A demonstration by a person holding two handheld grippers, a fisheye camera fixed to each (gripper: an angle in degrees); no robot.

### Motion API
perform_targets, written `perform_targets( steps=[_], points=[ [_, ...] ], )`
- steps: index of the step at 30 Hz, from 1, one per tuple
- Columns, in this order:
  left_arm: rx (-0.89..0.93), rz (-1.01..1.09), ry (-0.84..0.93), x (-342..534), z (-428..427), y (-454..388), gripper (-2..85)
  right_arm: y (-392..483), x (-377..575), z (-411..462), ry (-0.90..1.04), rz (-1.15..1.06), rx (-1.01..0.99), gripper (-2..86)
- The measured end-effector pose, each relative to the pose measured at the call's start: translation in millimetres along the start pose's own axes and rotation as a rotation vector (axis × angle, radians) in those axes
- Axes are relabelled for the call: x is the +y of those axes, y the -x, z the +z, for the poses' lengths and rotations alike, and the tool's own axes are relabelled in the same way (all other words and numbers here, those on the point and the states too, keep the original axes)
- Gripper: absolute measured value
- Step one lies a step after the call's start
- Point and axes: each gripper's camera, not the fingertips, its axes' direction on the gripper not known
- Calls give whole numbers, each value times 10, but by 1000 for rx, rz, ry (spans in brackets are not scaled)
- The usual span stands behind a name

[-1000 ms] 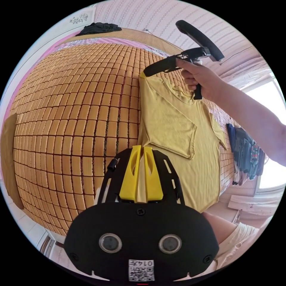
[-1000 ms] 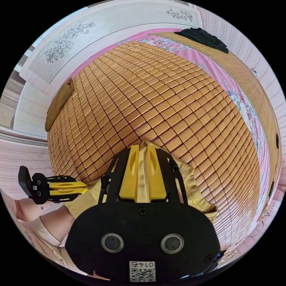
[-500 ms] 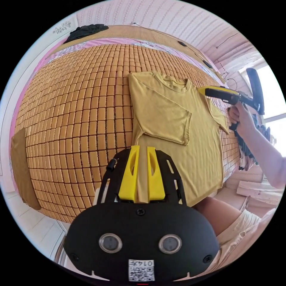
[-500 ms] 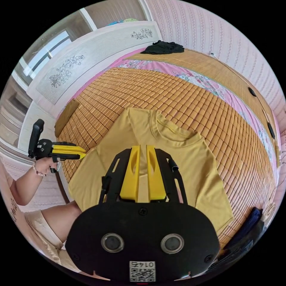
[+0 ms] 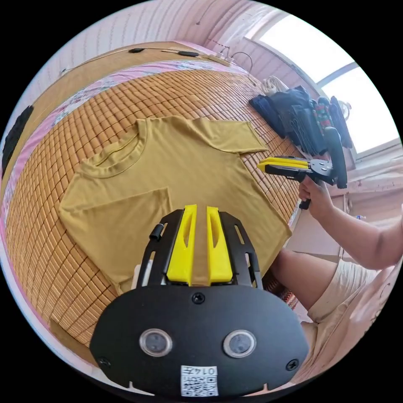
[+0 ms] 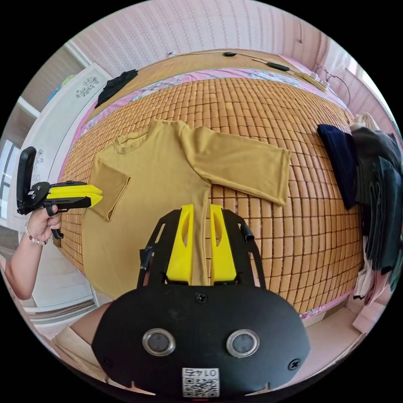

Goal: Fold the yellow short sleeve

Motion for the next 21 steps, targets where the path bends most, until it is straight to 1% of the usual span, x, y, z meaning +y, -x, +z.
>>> perform_targets(
  steps=[4, 9, 11, 16, 21],
  points=[
    [42, 87, 26, -691, 382, -305, 51, -547, 279, -32, -53, 128, 22, 66],
    [11, 225, 50, -1492, 849, -770, 54, -1120, 425, -46, -108, 258, 18, 70],
    [9, 263, 52, -1787, 1032, -940, 54, -1390, 487, -22, -132, 320, -19, 70],
    [-41, 334, 85, -2554, 1589, -1386, 54, -1777, 590, 72, -136, 340, -124, 64],
    [-115, 369, 123, -2953, 1987, -1696, 58, -1976, 685, 156, -130, 340, -141, 58]
  ],
)
